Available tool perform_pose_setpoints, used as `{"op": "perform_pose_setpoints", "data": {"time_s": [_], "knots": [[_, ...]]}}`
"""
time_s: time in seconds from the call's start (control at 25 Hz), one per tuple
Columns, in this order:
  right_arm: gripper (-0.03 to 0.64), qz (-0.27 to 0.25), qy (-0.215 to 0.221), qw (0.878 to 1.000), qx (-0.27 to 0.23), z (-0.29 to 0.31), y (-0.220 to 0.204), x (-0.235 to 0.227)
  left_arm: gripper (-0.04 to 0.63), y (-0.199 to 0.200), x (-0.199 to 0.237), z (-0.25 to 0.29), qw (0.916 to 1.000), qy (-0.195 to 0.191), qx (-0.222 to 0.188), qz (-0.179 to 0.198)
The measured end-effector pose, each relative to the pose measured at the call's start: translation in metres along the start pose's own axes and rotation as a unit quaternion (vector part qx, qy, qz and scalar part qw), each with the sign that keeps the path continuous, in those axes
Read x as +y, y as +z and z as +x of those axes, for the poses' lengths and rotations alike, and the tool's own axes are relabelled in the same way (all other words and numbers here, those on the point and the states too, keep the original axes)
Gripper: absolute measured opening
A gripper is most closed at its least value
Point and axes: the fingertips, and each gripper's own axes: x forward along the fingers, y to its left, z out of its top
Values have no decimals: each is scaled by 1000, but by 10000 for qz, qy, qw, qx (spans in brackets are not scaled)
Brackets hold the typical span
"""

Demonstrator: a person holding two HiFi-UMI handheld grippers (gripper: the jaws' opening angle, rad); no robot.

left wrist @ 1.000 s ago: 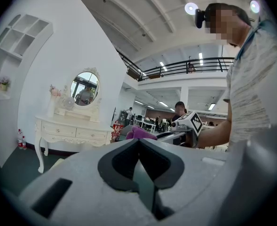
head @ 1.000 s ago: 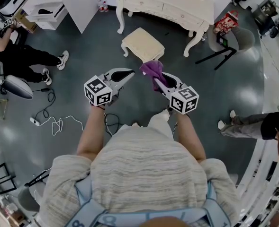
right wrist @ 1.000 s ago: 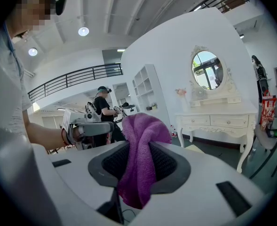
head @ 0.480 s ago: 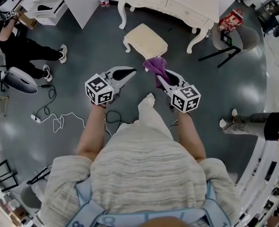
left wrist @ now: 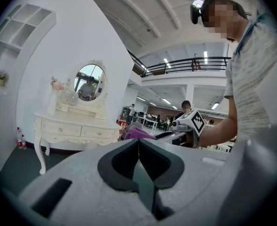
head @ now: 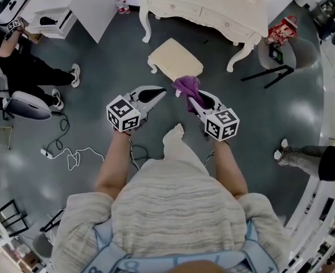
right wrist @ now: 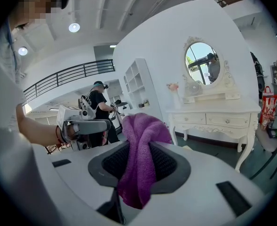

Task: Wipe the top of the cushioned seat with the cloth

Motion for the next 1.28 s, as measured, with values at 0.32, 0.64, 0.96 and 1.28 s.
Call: {"op": "perform_pose_setpoints", "data": {"time_s": [0.32,0.64,0.96,1.28], "knots": [[114,30,-56,10000,-6,50,33,-69,14,19,78,39,9998,133,111,-11],[114,-34,-214,9997,88,90,51,-130,14,24,146,80,9997,214,140,38],[114,112,-559,9983,116,122,40,-171,14,-1,206,100,9990,270,326,116],[113,320,-1060,9938,65,162,5,-215,14,-41,267,117,9993,90,315,161]]}}
